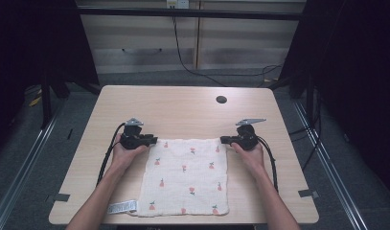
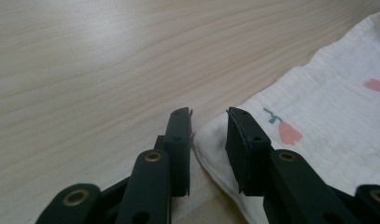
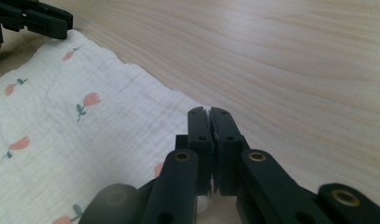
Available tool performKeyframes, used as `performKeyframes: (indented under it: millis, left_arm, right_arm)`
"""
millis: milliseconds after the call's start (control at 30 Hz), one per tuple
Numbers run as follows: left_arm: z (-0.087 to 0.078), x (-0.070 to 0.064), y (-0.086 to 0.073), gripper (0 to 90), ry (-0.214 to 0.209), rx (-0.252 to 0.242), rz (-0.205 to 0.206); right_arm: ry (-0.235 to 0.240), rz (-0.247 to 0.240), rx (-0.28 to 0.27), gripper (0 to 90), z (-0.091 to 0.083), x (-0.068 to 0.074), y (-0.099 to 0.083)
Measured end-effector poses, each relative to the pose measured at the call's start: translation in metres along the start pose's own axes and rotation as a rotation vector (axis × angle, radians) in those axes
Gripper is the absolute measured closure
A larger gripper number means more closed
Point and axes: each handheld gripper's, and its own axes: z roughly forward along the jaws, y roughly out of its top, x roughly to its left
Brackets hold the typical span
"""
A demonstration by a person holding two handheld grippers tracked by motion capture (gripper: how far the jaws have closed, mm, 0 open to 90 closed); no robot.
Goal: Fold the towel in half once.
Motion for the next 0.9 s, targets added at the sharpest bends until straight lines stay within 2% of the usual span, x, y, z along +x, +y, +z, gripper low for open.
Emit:
performKeyframes:
  millis: [167, 200, 267, 367, 433, 533, 633, 700, 767, 900]
  left_arm:
    - [-0.002, -0.003, -0.002, 78.2, 0.025, 0.009, 0.05]
    - [-0.003, -0.003, -0.003, 80.6, 0.015, 0.016, 0.056]
    - [-0.003, -0.004, -0.004, 84.5, 0.013, 0.011, 0.055]
    - [-0.005, -0.004, -0.004, 85.8, 0.015, 0.013, 0.05]
    - [-0.007, -0.004, -0.004, 86.1, 0.014, 0.016, 0.053]
    - [-0.014, -0.005, -0.005, 86.2, -0.001, -0.015, 0.042]
    - [-0.023, -0.011, -0.004, 86.2, -0.012, -0.031, 0.064]
    - [-0.03, -0.014, -0.001, 86.2, -0.024, -0.055, 0.072]
    - [-0.036, -0.015, 0.003, 86.2, -0.038, -0.093, 0.063]
    - [-0.042, -0.015, 0.008, 86.2, -0.041, -0.121, 0.064]
  right_arm:
    - [0.008, 0.006, -0.018, 87.6, -0.002, 0.001, -0.002]
    - [0.009, 0.004, -0.02, 87.8, -0.002, 0.002, -0.002]
    - [0.011, -0.007, -0.025, 87.9, -0.004, 0.002, -0.004]
    - [-0.004, -0.023, -0.02, 88.1, -0.007, 0.003, -0.003]
    - [-0.001, -0.018, -0.036, 88.2, -0.011, 0.002, -0.002]
    - [-0.008, -0.017, -0.062, 88.3, -0.017, 0.004, -0.001]
    - [-0.008, -0.027, -0.09, 88.4, -0.023, 0.009, 0.001]
    - [-0.003, -0.039, -0.097, 88.4, -0.024, 0.013, 0.003]
    - [-0.002, -0.041, -0.102, 88.5, -0.026, 0.016, 0.005]
    - [-0.003, -0.045, -0.115, 88.5, -0.031, 0.017, 0.006]
